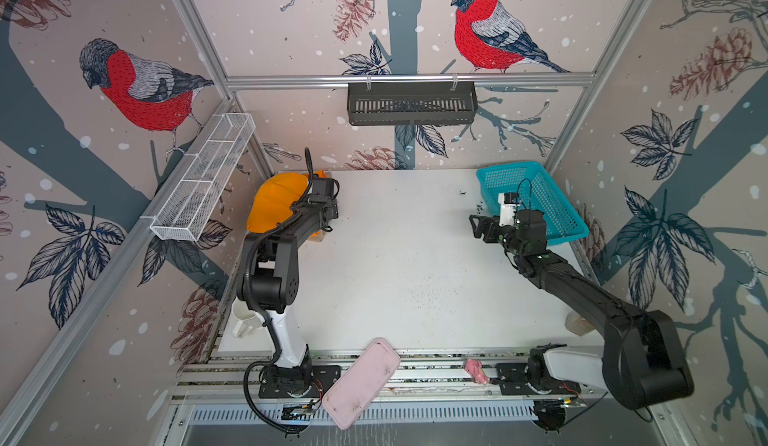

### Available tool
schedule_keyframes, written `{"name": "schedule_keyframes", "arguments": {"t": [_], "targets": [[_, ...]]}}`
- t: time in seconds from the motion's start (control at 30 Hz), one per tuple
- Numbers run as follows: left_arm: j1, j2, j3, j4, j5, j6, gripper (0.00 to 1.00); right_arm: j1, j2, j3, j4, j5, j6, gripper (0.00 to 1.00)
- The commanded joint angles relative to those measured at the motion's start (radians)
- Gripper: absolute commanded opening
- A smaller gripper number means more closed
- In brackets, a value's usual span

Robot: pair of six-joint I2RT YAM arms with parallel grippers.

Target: Fold and stack the shorts

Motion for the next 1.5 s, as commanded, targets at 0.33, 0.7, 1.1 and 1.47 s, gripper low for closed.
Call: {"name": "schedule_keyframes", "arguments": {"t": [0.33,0.7,1.1,1.47], "targets": [[0.003,-0.569,-0.707,0.767,0.006,0.054,0.97,-0.183,-0.059,-0.197,0.207,0.427,-0.098,1.00],[0.014,-0.398,-0.924,1.215,0.041,0.129,0.97,-0.134,0.143,-0.331,0.663,0.308,-0.265,1.00],[0.028,-0.224,-1.000,1.479,0.114,0.137,0.97,-0.127,0.265,-0.441,0.947,0.311,-0.269,1.00],[0.028,-0.223,-1.001,1.485,0.114,0.140,0.97,-0.140,0.258,-0.426,0.905,0.291,-0.259,1.00]]}}
